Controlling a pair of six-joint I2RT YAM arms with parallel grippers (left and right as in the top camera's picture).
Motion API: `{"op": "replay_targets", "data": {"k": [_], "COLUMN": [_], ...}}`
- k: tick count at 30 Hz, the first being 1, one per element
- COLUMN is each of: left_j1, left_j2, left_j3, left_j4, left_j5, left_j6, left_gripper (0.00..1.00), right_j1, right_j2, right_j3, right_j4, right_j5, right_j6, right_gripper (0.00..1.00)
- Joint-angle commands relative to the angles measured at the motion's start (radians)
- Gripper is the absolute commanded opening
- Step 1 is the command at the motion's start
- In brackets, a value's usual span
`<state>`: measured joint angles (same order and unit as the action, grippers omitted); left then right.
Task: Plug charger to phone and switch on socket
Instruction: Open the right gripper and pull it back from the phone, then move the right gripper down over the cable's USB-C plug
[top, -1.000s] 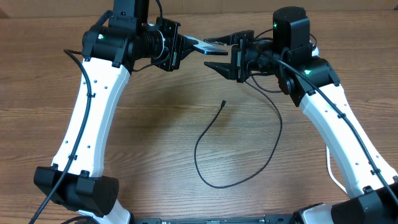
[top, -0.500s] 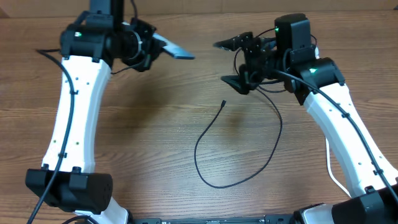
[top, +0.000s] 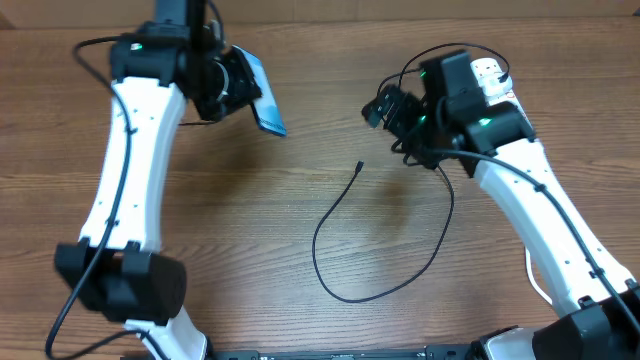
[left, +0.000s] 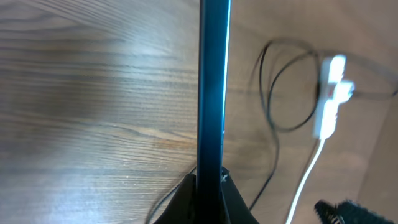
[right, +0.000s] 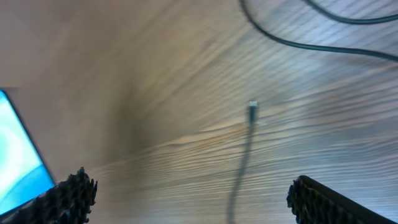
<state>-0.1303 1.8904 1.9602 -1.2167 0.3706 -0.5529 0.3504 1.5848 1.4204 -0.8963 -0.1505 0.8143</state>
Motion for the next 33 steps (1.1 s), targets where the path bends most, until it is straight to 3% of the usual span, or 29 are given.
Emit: {"op": "replay_targets", "data": {"k": [1, 4, 6, 17, 27, 29, 31, 33], "left_j1": [-0.009, -0.009, -0.009, 0.045, 0.088, 0.082, 0.075, 0.073], "left_j2": [0.072, 0.134, 0.174, 0.185, 0.185, 0.185, 0.186, 0.190], "left_j3": [0.005, 0.005, 0.005, 0.005, 0.005, 0.005, 0.004, 0.004], "left_j4": [0.001, 0.005, -0.008, -0.044, -0.083, -0.076, -0.057, -0.032], "left_j5": [0.050, 0.058, 0.138, 0.776, 0.769, 0.754, 0.744, 0.746], "left_j6": [0.122, 0.234, 0.328, 0.714, 0.715, 0.714, 0.714, 0.700], "left_gripper": [0.04, 0.04, 0.04, 0.04, 0.04, 0.04, 0.04, 0.04], "right_j1": [0.016, 0.016, 0.016, 0.016, 0.016, 0.016, 0.016, 0.016], "right_j2": [-0.004, -0.004, -0.003, -0.002, 0.000, 0.000, 0.003, 0.013], "right_j3": [-0.050, -0.078, -0.087, -0.124, -0.133, -0.142, -0.157, -0.162], "right_j4": [0.009, 0.006, 0.001, 0.012, 0.019, 0.029, 0.035, 0.034], "right_j5": [0.119, 0.128, 0.135, 0.161, 0.150, 0.150, 0.150, 0.150], "right_j6": [-0.038, -0.038, -0.038, -0.138, -0.153, -0.177, -0.188, -0.188], "right_gripper": [1.00, 1.00, 1.00, 1.00, 1.00, 0.93, 0.76, 0.66]}}
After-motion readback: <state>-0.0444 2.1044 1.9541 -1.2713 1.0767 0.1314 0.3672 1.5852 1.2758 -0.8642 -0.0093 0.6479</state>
